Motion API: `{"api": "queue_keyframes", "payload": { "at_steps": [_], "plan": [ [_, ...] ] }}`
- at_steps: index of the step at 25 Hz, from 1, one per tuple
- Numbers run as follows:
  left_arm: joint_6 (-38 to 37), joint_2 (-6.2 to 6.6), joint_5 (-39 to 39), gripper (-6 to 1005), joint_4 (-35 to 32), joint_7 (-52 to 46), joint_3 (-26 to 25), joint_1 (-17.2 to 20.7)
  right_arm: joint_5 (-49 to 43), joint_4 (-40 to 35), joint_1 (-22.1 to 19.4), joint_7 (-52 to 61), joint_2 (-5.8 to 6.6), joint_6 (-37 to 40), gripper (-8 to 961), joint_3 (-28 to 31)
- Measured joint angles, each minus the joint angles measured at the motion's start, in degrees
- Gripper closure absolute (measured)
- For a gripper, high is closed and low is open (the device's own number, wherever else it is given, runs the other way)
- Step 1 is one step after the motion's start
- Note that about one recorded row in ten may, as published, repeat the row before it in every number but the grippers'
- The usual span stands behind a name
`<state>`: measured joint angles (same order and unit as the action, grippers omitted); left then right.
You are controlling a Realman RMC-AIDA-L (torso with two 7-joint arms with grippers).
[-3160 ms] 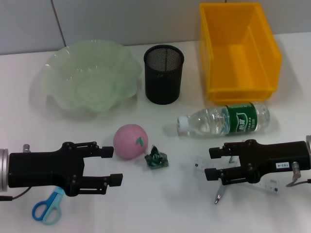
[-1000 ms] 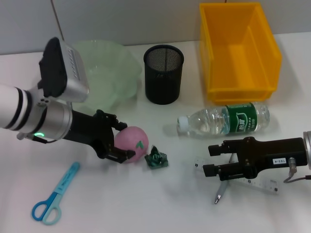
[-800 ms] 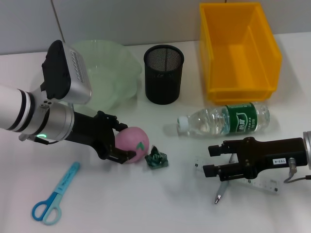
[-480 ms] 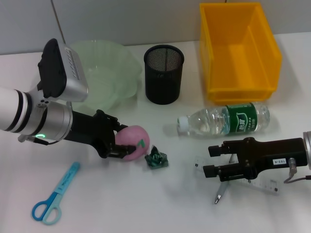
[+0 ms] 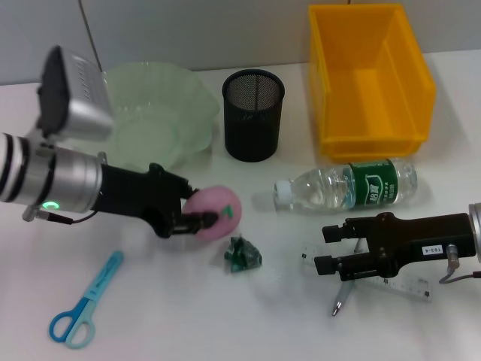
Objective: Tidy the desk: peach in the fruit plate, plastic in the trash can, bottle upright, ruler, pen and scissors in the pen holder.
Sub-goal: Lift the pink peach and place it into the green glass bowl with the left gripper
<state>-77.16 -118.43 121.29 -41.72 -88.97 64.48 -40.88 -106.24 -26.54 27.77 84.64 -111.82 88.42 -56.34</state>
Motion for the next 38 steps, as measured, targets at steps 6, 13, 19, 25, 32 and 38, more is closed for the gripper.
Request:
{"api": "queue_keyframes", "payload": {
  "at_steps": [6,13,19,25,32,38],
  "plan": [
    [-7.55,0.21,-6.5,615,-0.34,-0.24,-12.18,1.36,-0.02,0.0,0.11,0.0,0.03,0.0,176,0.04],
    [-1.63,-0.05,-20.97,665,1.64,0.69,-19.1,5.11,-0.02,0.0,0.18,0.0,-0.01,-0.01,176,-0.08],
    [13.31,-0.37,-28.05,733,8.58,7.67,-18.02,4.93,-0.02,0.0,0.26,0.0,-0.28,-0.01,176,-0.14],
    [24.5,-0.5,-28.17,759,13.25,12.46,-14.07,2.71,-0.02,0.0,0.26,0.0,-0.32,-0.01,175,-0.17],
    [33.83,-0.66,-28.82,802,13.94,12.94,-7.13,1.91,-0.02,0.0,0.26,0.0,-0.33,0.05,175,-0.24],
    [35.24,-0.66,-29.79,760,14.01,12.59,-5.67,1.88,-0.9,-0.06,0.49,-0.08,-0.33,0.08,175,-0.26]
  ]
}}
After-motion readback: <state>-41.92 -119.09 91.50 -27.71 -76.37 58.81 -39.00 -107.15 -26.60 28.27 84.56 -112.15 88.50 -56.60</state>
